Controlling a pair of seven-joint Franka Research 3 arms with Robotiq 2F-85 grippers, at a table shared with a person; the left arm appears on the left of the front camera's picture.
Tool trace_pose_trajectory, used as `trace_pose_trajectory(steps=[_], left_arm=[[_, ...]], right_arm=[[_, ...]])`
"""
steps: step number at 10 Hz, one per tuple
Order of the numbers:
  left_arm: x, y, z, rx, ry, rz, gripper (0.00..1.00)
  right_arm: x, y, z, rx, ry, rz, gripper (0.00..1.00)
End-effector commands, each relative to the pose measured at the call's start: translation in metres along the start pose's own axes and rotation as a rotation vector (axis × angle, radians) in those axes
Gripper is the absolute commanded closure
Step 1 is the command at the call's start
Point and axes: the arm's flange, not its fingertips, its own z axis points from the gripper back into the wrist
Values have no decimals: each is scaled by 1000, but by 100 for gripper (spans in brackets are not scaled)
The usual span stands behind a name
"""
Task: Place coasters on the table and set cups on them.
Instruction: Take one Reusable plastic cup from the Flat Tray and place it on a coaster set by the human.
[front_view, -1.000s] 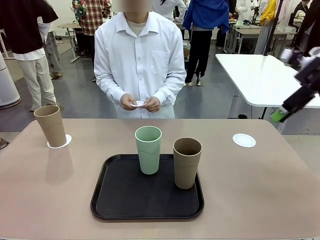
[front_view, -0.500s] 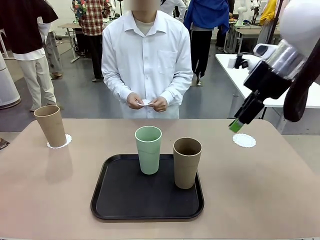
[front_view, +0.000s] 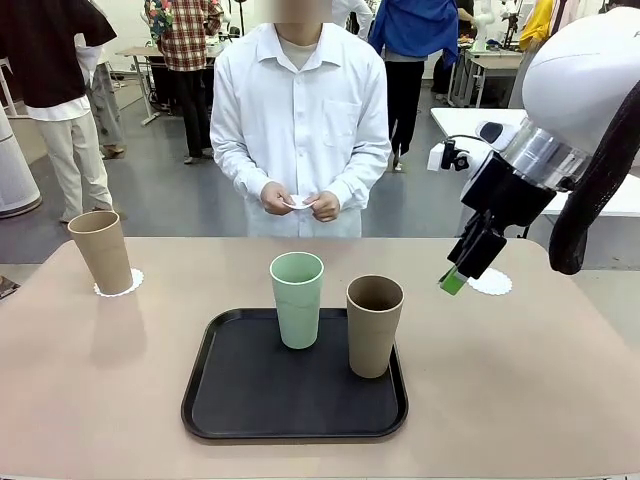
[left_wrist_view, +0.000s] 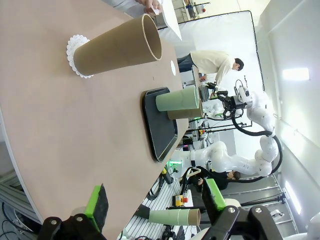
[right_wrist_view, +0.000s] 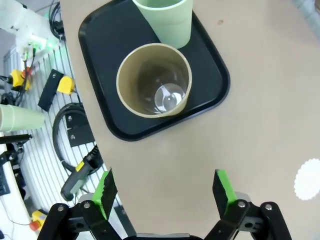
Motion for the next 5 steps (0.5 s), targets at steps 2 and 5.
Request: trace_pose_trajectory(steps=[2,5], left_arm=[[-2,-2,2,-8,-4,-6,0],[-2,-2,2,-8,-4,-6,0]], right_arm=[[1,0,5,-13,-4,1,0],[-36,-23,11,98,-287,91,0]])
